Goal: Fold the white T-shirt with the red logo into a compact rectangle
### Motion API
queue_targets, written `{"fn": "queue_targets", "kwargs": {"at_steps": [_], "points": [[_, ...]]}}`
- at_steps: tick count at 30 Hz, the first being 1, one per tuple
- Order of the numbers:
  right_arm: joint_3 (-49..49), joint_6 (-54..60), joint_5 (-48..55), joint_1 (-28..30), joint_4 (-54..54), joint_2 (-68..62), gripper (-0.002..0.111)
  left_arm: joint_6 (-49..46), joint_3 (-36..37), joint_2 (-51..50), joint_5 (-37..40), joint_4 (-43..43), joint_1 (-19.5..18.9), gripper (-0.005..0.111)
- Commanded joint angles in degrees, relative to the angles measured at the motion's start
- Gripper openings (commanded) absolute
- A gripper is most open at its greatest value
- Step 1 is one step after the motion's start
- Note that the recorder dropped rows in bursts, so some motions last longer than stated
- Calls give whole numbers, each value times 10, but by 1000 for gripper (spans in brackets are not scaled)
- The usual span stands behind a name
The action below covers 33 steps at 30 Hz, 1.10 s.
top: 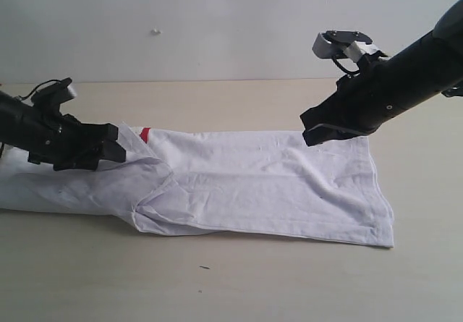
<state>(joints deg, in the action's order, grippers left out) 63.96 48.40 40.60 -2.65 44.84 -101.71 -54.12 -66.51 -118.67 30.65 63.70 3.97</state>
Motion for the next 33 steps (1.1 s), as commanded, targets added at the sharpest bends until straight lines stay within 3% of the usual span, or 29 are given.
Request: {"fn": "queue_targets", "kwargs": {"at_steps": [1,7,17,25,29,33], "points": [[-1,6,3,-1,6,3,0,-32,3,1,36,43,1,58],[-1,6,3,-1,6,3,0,-71,3,1,43,105,1,58],[-1,6,1,-1,6,3,0,-271,3,0,38,346,1,58],[-1,12,0,-1,6,3,0,-336,-1,16,17,362,-17,66],[-1,13,-10,-1,6,3,0,-237,-1,28,-28,192,-33,62],[-1,13,-9,-1,6,3,0,-62,10,36,-102,-2,-55,63]]}}
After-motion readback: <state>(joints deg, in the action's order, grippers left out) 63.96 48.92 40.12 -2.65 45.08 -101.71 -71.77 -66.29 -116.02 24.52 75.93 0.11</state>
